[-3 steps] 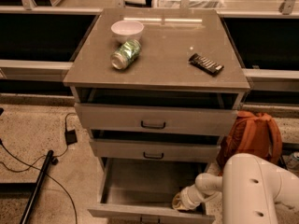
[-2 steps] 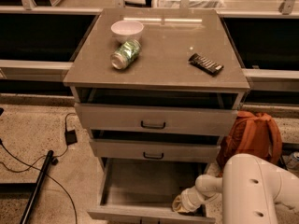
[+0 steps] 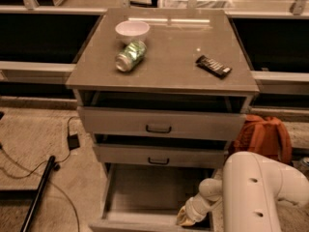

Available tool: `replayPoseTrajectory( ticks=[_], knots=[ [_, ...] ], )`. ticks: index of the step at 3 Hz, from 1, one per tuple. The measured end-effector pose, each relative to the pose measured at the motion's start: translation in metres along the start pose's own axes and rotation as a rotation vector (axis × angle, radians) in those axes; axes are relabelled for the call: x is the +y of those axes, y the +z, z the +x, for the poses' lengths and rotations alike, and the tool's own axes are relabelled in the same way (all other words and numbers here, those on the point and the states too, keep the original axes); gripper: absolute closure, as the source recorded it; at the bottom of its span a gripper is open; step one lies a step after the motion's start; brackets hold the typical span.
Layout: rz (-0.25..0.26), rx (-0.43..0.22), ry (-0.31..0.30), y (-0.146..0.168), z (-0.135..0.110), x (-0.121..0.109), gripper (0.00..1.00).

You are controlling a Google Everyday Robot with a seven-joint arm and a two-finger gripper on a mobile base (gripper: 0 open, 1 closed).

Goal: Open bottom drawer

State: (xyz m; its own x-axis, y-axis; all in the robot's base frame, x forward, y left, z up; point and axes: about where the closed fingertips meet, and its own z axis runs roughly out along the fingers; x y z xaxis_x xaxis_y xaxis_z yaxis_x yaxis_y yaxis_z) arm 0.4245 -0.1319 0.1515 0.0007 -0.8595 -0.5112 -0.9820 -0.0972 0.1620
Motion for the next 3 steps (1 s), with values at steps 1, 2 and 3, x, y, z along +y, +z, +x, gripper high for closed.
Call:
replayPoseTrajectory(
  ticks=[1,2,3],
  knots=[
    [-0.076,-0.017,0.024,0.000,-0.013,0.020,1.00],
    [-0.076,-0.017,0.024,0.000,-0.013,0.020,1.00],
    [-0.027,-0.101,0.020,-0.017,-0.027,0.028,1.00]
  ],
)
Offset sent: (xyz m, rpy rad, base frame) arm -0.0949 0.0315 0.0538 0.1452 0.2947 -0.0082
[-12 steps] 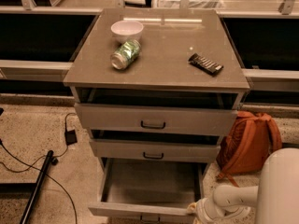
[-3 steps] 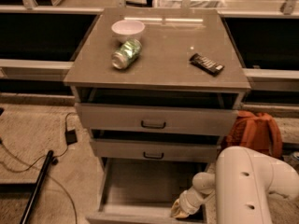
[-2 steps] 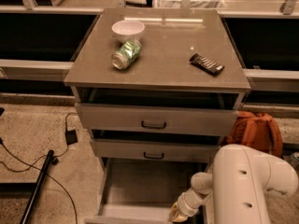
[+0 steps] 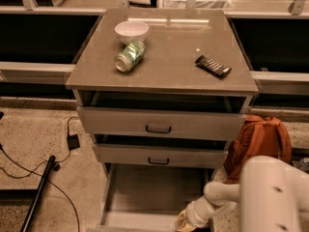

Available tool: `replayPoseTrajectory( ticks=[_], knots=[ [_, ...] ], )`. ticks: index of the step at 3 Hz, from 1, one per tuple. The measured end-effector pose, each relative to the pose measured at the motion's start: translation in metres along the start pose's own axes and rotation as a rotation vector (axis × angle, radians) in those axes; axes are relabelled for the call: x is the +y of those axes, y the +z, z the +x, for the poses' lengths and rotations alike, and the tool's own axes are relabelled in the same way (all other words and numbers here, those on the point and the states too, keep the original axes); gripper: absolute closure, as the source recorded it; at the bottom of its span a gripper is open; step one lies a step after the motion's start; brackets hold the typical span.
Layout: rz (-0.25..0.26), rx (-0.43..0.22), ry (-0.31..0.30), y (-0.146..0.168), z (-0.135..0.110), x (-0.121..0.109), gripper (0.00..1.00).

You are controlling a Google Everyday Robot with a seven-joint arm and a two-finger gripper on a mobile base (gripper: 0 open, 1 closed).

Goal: Open bottom drawer

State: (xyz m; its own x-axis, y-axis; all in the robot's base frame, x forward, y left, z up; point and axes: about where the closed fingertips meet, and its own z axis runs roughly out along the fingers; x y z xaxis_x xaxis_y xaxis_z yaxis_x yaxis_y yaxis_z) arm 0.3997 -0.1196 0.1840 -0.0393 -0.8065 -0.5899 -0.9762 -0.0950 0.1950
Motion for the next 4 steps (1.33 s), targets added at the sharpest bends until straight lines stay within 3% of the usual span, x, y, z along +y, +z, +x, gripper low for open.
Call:
replayPoseTrajectory(
  ticks=[1,2,4],
  knots=[
    [0.136,-0.148,-0.124,-0.046,-0.058,0.009,1.00],
    [0.225,-0.206,-0.148,-0.070,-0.066,0.014,0.85],
    [0.225,-0.206,-0.145,-0.070,-0.065,0.015,0.38]
  ],
)
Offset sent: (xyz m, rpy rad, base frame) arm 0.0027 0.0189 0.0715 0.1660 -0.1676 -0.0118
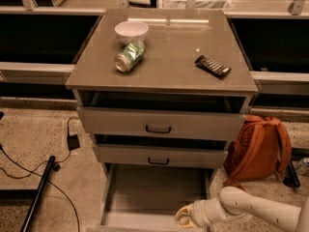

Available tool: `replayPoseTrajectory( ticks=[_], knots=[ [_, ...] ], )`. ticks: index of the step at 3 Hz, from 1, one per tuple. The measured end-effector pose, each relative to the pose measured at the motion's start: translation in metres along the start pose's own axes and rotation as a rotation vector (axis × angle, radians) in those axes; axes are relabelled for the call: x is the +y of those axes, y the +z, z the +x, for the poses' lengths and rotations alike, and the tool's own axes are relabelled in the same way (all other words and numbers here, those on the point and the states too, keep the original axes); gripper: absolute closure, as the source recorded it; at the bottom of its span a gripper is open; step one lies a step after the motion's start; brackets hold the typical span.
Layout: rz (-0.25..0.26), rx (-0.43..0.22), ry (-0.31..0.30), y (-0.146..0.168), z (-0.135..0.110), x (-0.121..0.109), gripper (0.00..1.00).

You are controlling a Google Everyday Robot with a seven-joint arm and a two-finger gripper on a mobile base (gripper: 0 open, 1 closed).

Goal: Open bottom drawer

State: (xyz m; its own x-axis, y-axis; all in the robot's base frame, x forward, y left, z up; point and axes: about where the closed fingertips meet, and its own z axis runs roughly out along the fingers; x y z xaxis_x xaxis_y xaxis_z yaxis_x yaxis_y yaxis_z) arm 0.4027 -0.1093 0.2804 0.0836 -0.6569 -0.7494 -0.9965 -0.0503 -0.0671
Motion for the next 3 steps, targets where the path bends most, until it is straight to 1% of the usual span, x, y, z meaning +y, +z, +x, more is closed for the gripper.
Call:
replayPoseTrajectory(
  ticks=[1,2,3],
  knots=[
    [0.000,0.000,0.000,0.0001,0.0000,0.0000,0.15],
    [0.000,0.000,0.000,0.0001,0.0000,0.0001,0.00],
    [0.000,0.000,0.000,0.0001,0.0000,0.0001,0.00]
  ],
)
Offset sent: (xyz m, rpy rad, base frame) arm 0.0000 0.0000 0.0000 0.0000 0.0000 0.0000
